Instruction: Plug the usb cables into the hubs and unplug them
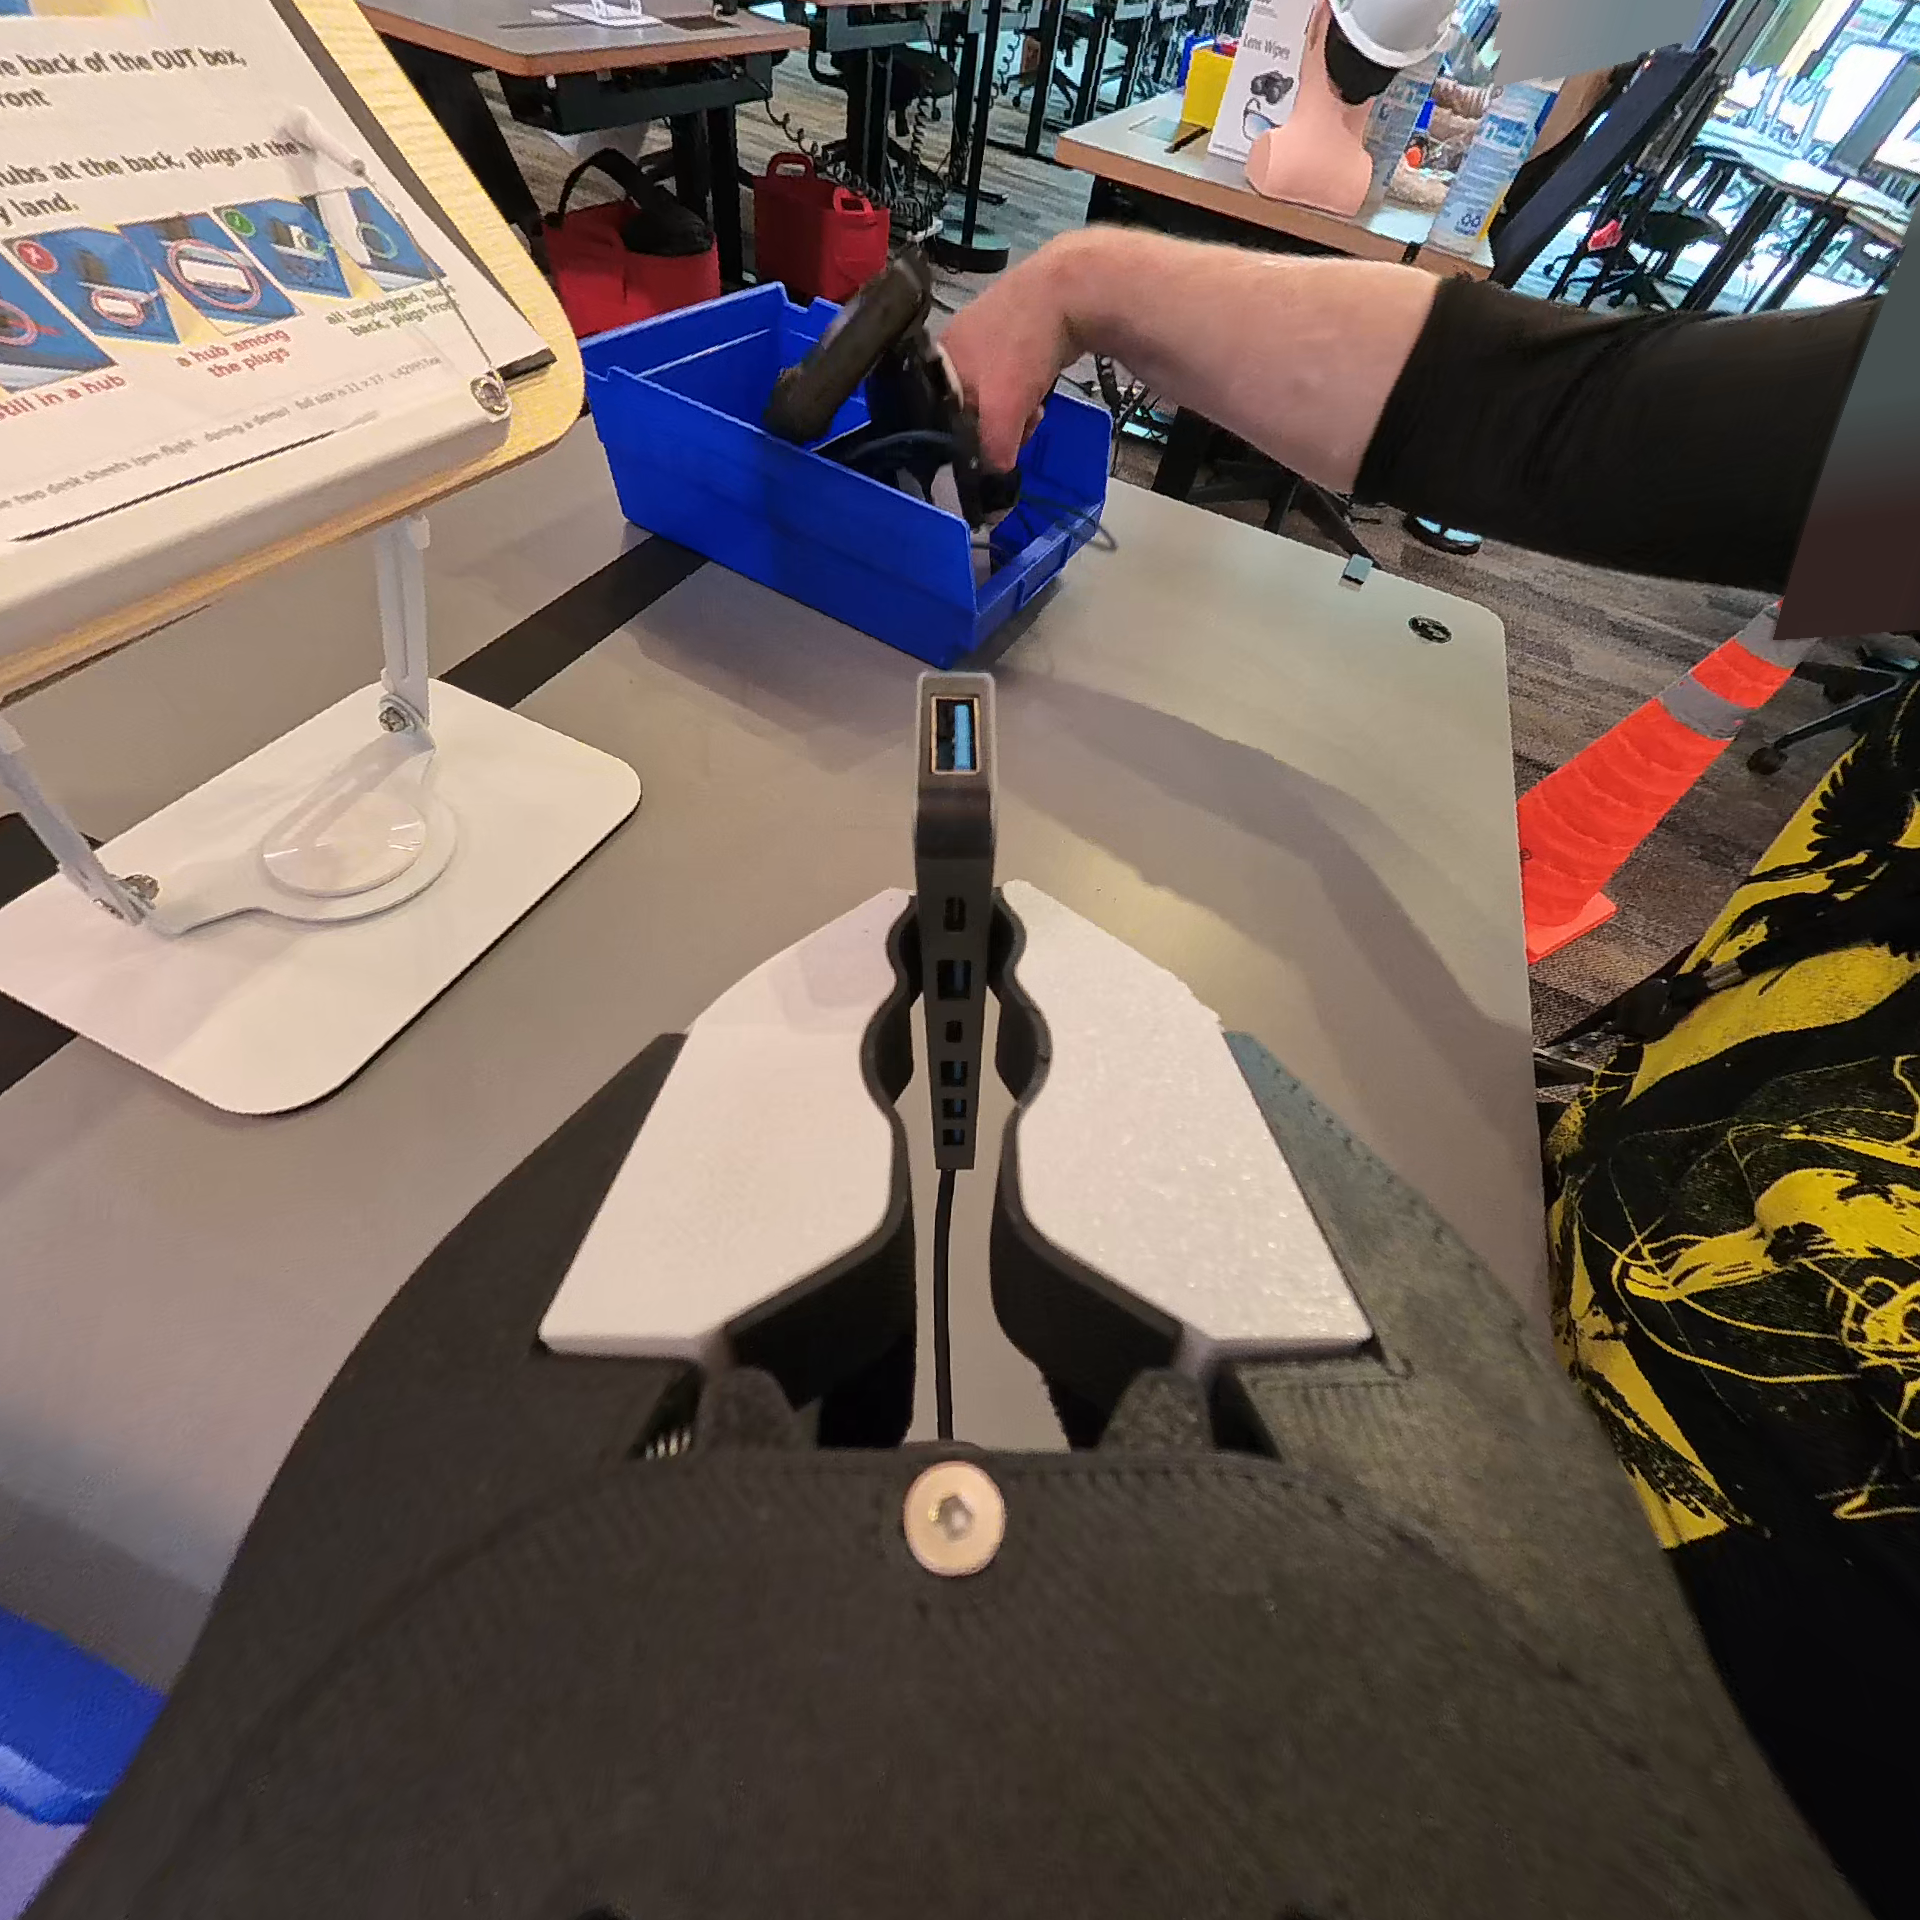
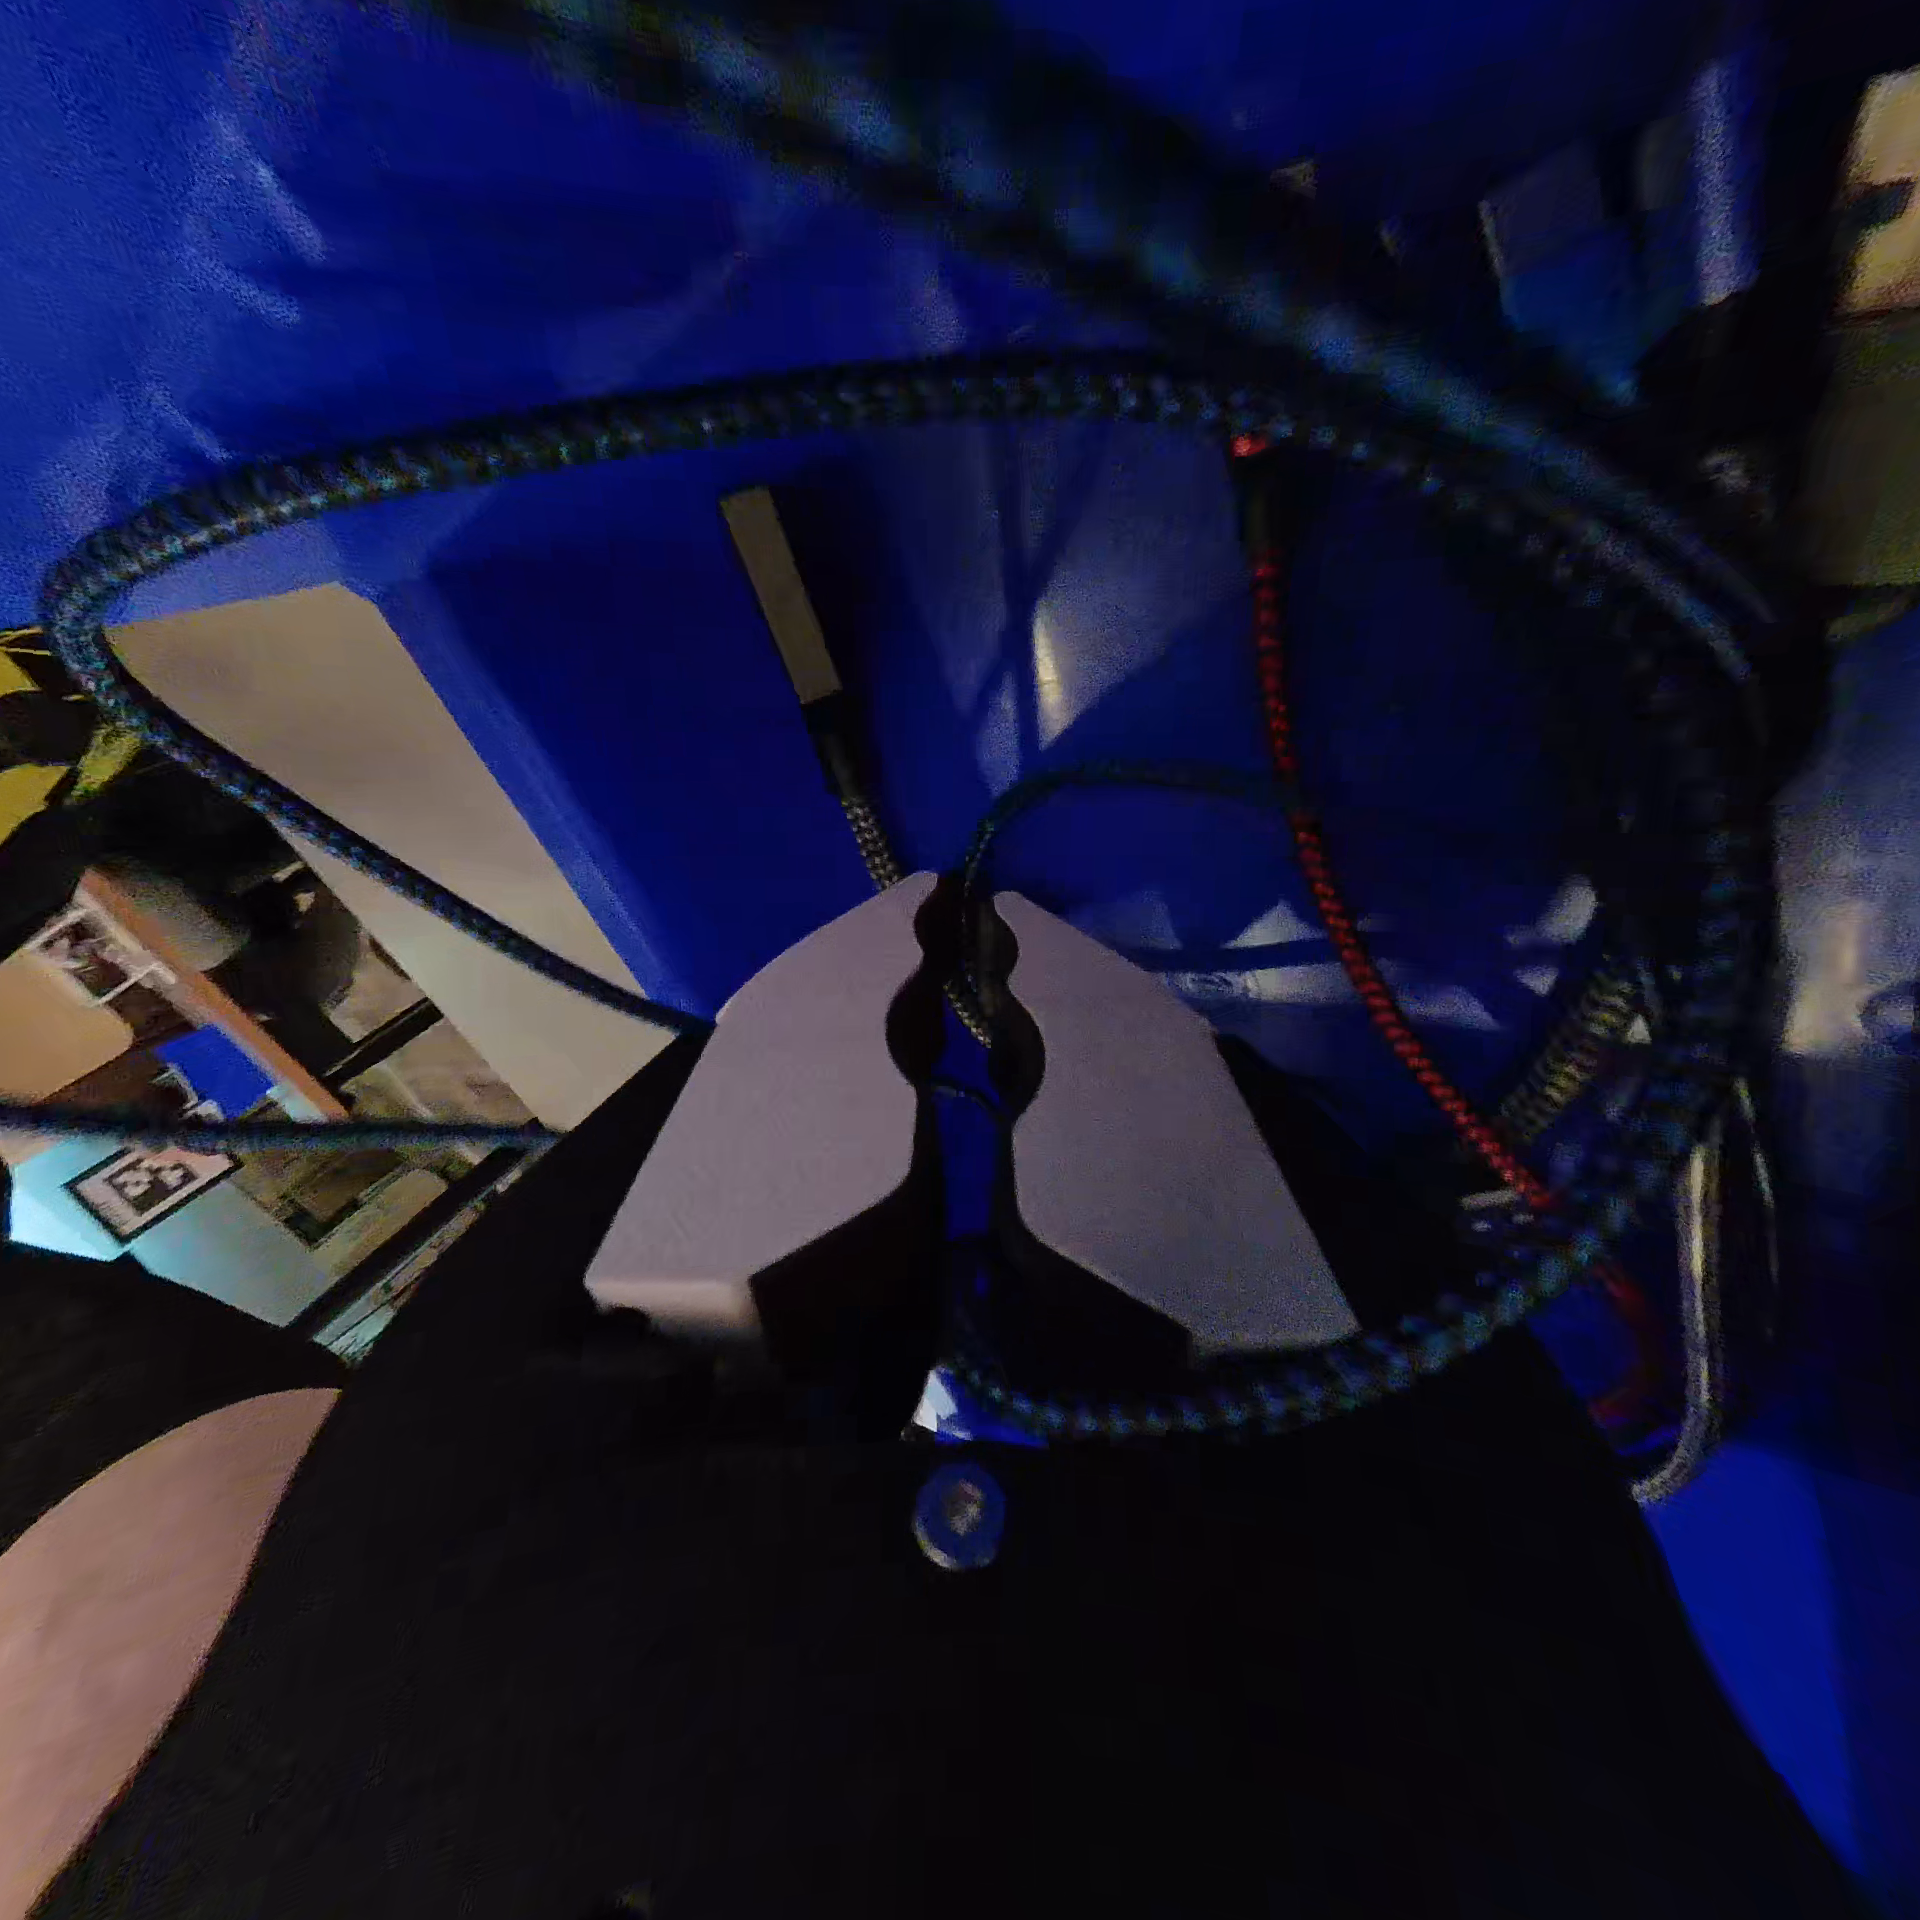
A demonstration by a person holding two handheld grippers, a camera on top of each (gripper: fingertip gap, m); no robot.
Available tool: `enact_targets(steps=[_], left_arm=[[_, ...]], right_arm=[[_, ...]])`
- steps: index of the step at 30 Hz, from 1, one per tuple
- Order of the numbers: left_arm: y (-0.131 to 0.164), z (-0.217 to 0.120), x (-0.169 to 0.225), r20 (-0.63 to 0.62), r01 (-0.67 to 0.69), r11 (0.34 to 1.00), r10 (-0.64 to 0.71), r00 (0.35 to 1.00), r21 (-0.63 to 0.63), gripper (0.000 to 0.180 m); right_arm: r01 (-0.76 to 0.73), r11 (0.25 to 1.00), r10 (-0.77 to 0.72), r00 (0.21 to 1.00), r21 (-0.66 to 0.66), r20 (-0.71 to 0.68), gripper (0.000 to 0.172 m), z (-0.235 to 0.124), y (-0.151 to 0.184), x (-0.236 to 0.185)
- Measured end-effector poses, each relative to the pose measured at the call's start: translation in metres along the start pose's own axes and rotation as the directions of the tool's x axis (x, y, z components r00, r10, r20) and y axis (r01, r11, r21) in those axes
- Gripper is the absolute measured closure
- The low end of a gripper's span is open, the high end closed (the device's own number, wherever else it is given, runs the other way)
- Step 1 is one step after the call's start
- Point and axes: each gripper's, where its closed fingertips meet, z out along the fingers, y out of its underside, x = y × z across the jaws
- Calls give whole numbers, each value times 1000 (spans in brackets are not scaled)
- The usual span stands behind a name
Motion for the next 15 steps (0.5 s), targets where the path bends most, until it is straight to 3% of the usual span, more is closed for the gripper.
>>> enact_targets(steps=[4,10,15], left_arm=[[2,0,-2,-3,6,1000,-6,1000,-1,169],[4,2,-2,-3,7,1000,-7,1000,-12,169],[3,5,-3,11,21,1000,-20,1000,-16,169]], right_arm=[[3,1000,-1,991,19,-136,129,-15,4,1],[61,988,-12,946,144,-324,117,-62,4,-5],[-5,996,45,901,94,-431,93,-87,30,-12]])
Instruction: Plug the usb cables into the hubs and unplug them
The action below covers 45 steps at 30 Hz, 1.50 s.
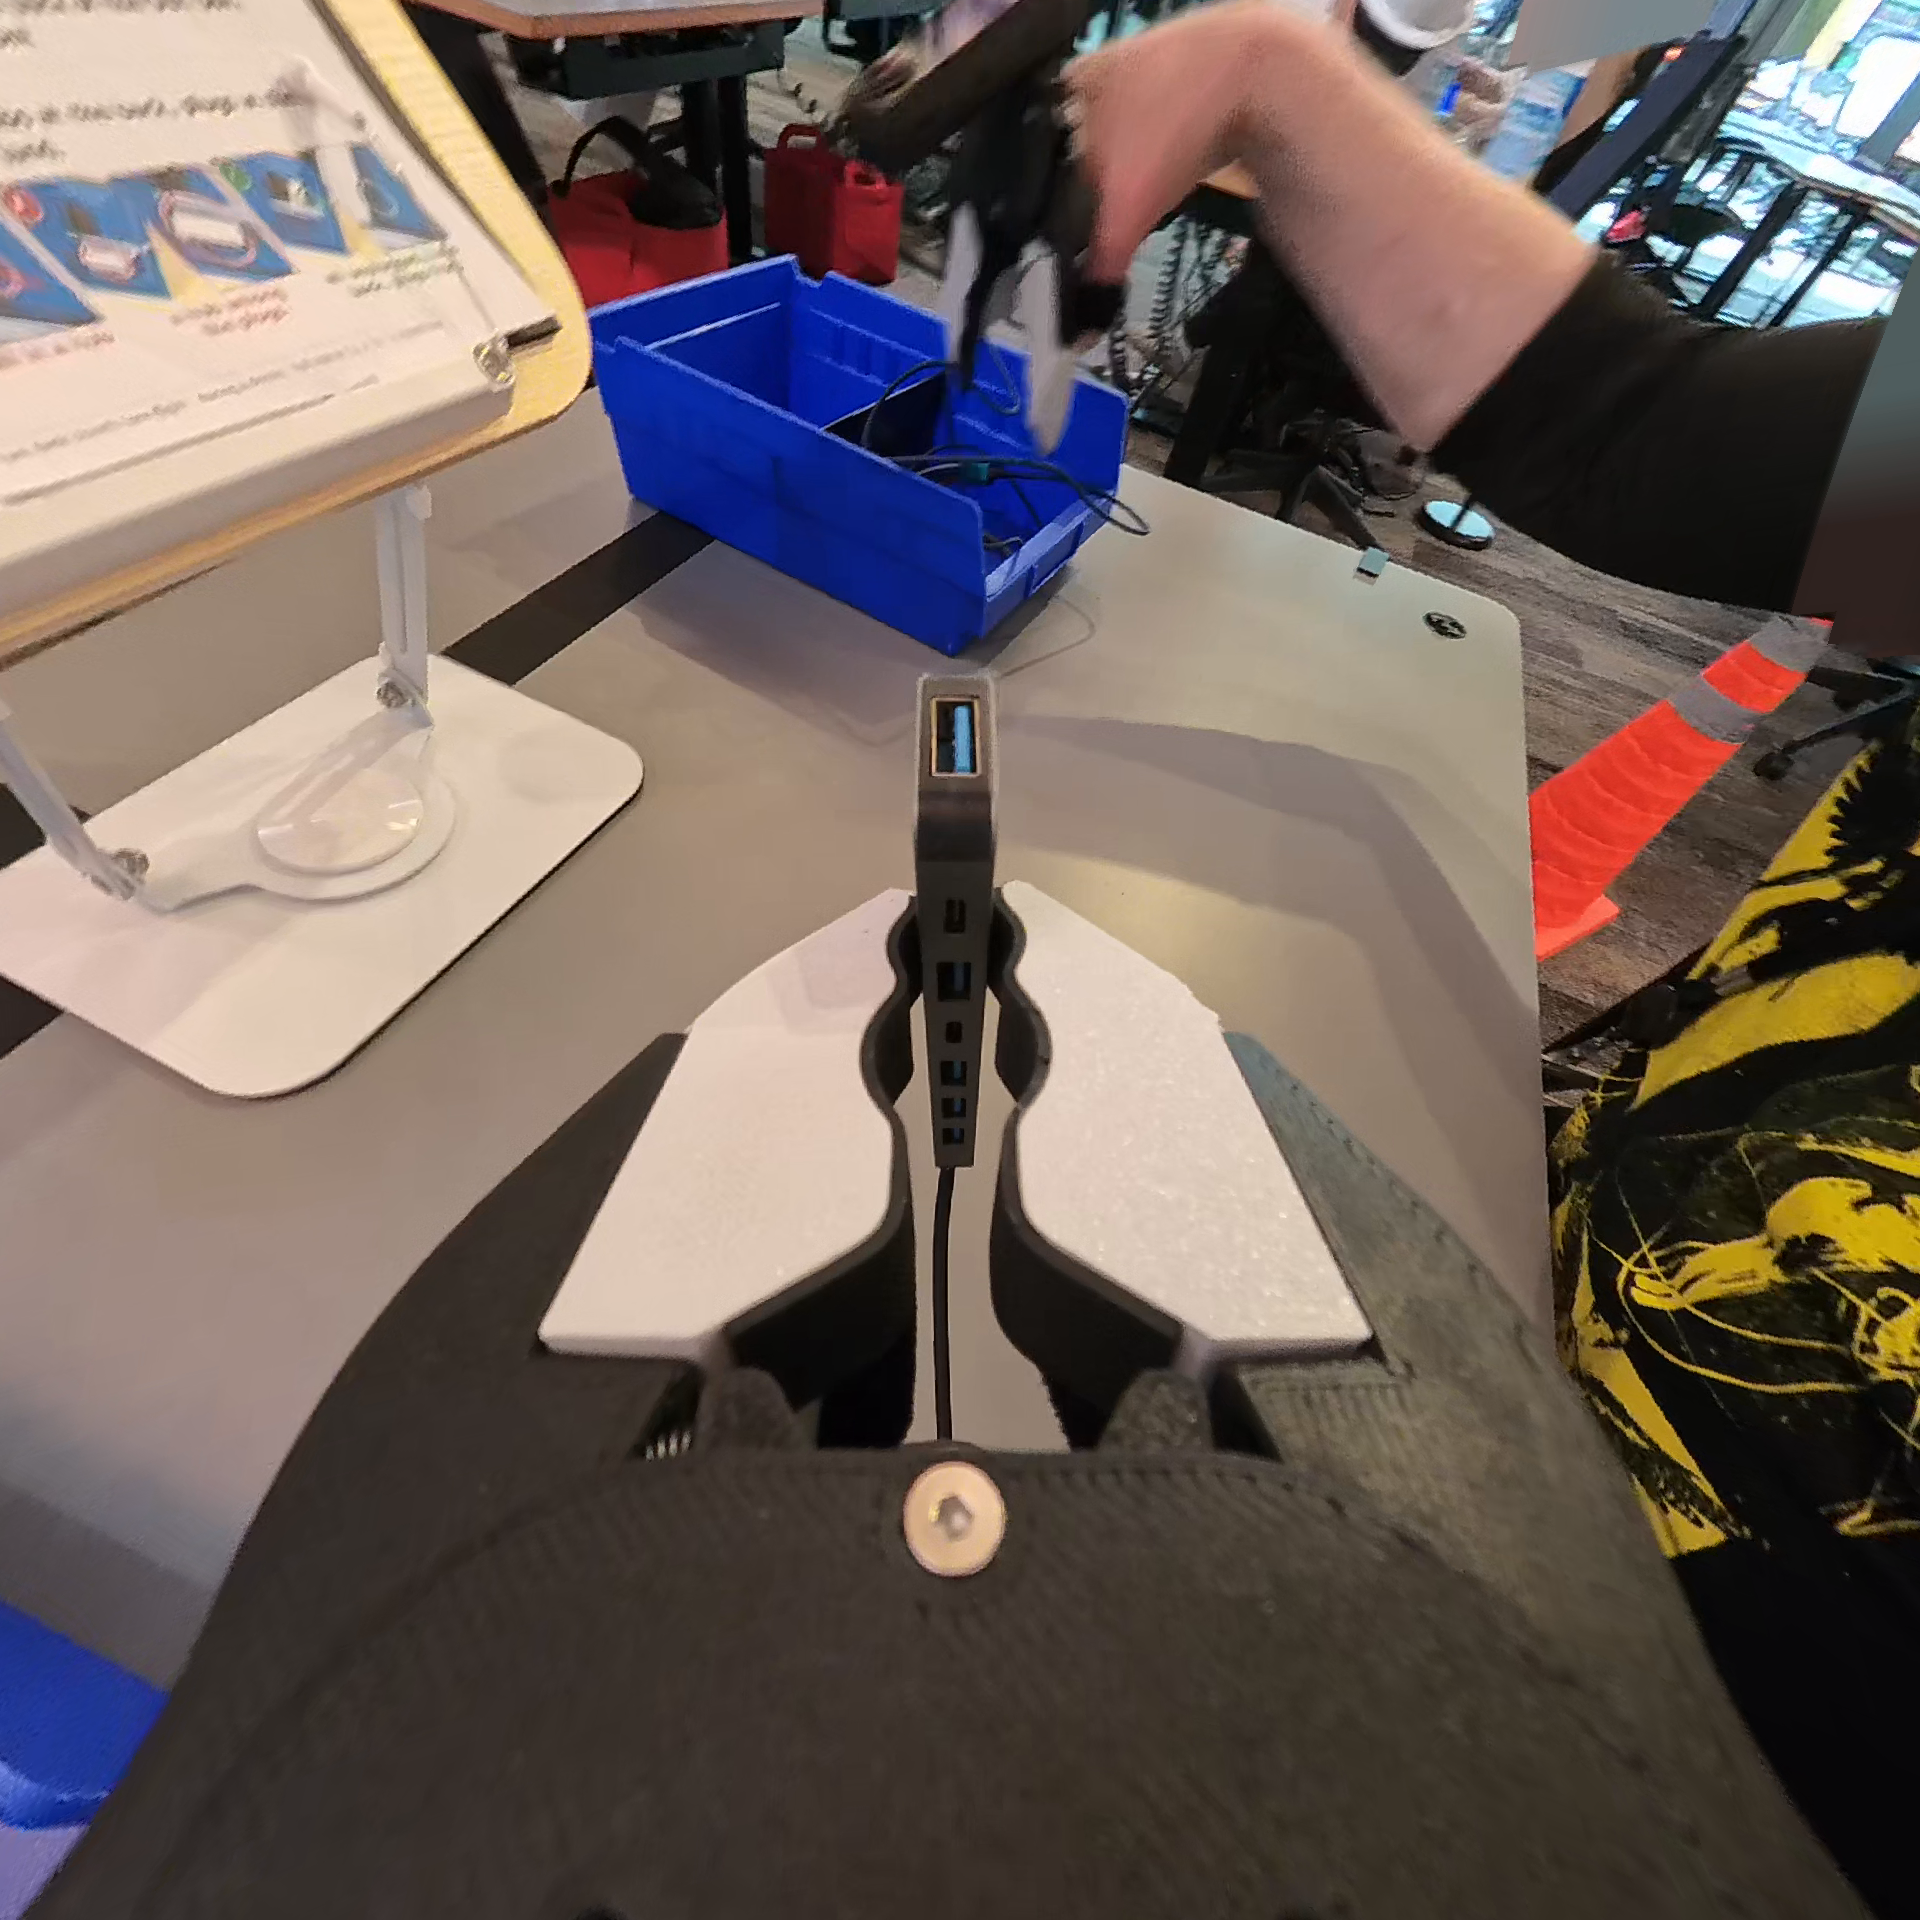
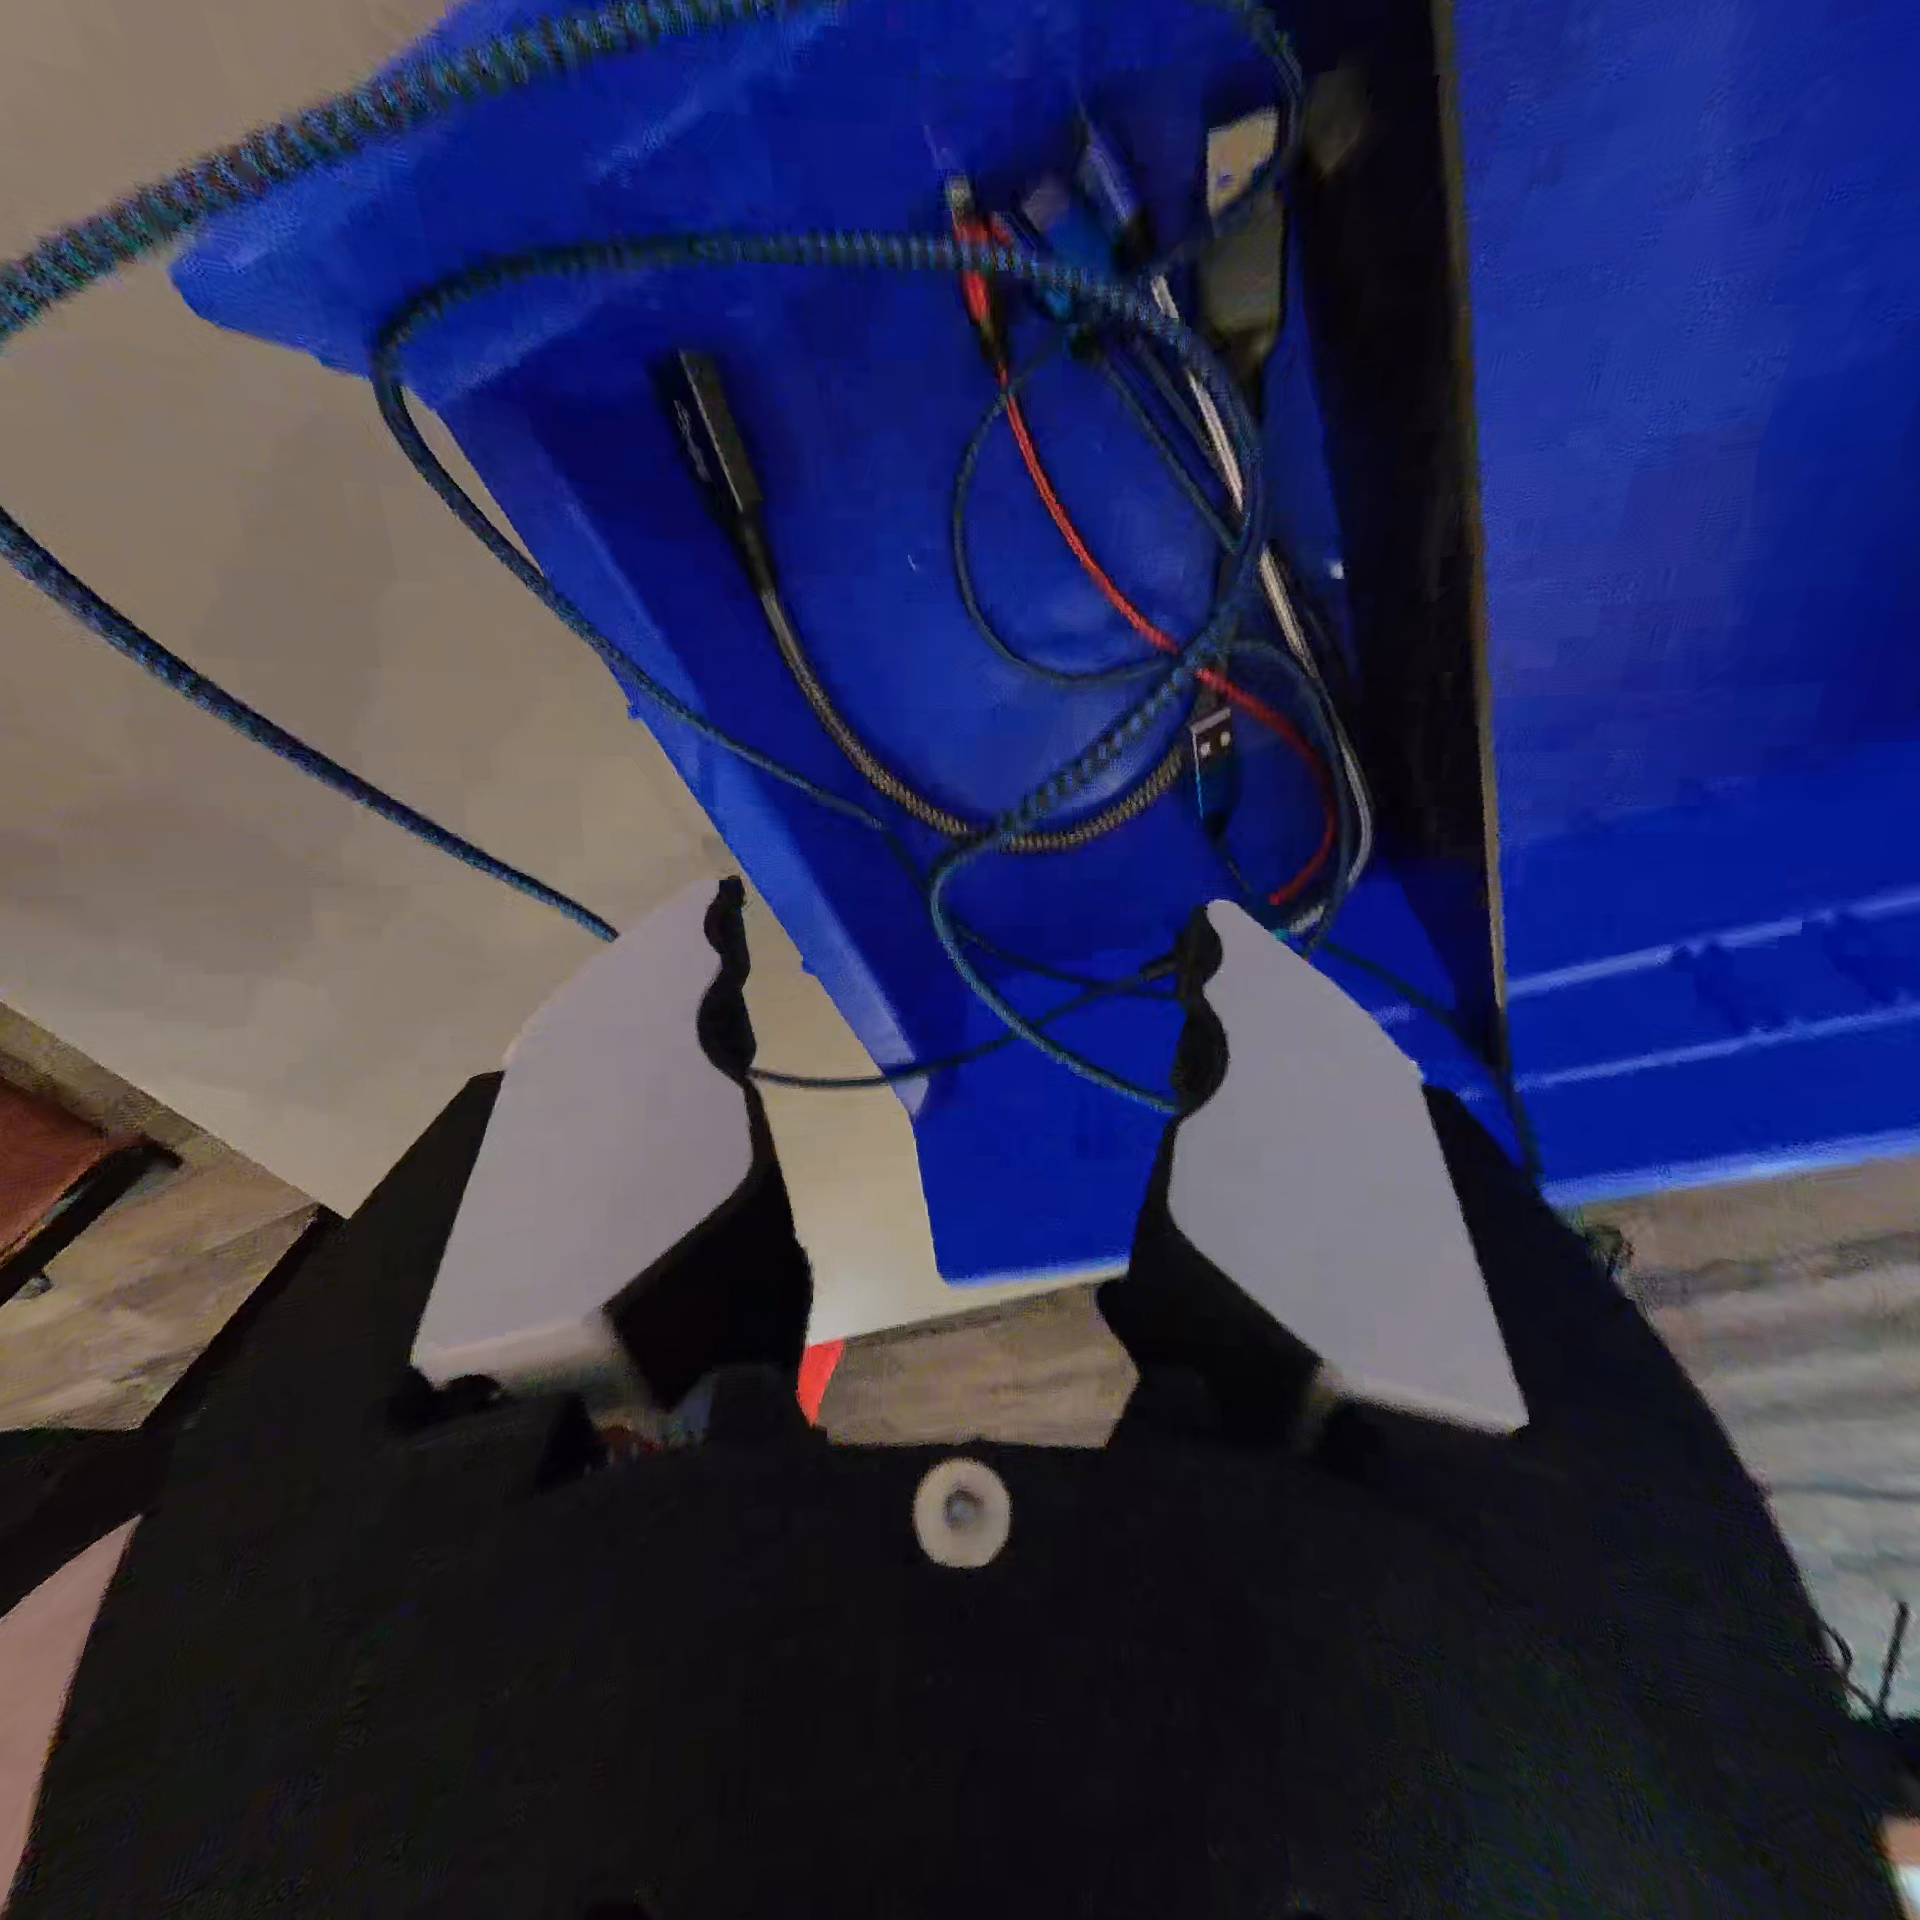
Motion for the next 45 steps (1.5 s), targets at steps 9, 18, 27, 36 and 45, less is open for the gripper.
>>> enact_targets(steps=[9,18,27,36,45], left_arm=[[-6,18,10,-39,18,998,-15,999,62,169],[-3,48,47,-115,-40,999,42,993,16,169],[2,60,63,-155,-80,997,77,985,-13,169],[-10,29,32,-60,-42,998,44,997,45,180],[-3,28,18,-18,-37,999,37,999,13,180]], right_arm=[[195,771,-102,977,607,-185,104,-102,-72,-113],[272,321,-512,856,907,-75,118,-119,-221,-325],[187,266,-692,720,946,53,162,-112,-245,-373],[259,198,-174,958,945,-226,162,-214,-159,-182],[156,674,329,812,722,-483,161,-182,-68,76]])
